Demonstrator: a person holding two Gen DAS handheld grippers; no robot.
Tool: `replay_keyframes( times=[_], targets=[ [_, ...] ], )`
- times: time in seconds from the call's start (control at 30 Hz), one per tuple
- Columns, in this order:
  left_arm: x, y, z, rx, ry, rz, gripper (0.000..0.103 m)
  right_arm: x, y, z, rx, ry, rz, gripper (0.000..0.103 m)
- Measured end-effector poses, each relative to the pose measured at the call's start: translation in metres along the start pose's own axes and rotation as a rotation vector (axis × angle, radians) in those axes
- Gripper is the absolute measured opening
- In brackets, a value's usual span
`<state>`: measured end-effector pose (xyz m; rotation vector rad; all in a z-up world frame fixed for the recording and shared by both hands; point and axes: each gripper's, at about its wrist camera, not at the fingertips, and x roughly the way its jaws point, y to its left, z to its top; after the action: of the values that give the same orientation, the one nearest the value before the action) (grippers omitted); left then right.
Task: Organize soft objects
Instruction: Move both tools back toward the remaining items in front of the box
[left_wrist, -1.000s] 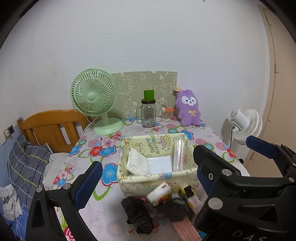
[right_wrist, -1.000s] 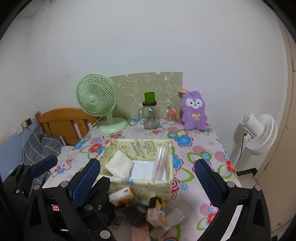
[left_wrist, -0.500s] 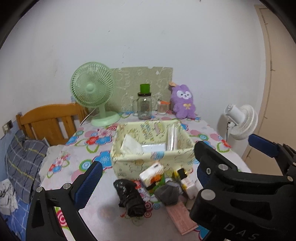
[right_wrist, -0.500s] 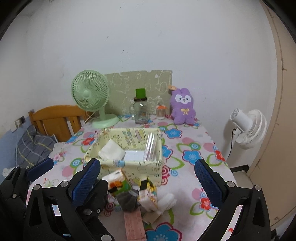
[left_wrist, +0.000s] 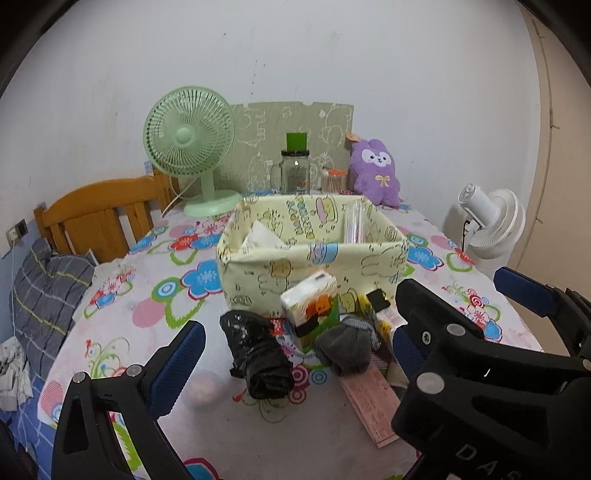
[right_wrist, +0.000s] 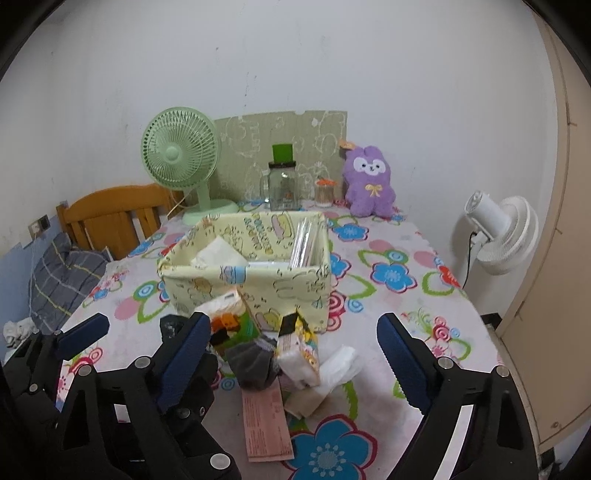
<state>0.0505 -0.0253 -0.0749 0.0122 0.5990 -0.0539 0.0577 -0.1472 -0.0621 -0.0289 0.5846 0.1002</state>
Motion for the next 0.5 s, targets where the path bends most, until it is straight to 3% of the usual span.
replay_keyframes(
  times=[0.33, 0.5],
  targets=[
    [0.021, 0.0, -0.015, -0.018, 0.06, -0.002, 0.095, 0.025, -0.006, -0.018, 0.019, 0.074, 0.02, 0.085],
    [0.031, -0.003, -0.022, -0.015, 0.087, -0.016, 0.086, 0.039, -0.009, -0.025, 0.019, 0.113, 0.016, 0.079]
  ],
)
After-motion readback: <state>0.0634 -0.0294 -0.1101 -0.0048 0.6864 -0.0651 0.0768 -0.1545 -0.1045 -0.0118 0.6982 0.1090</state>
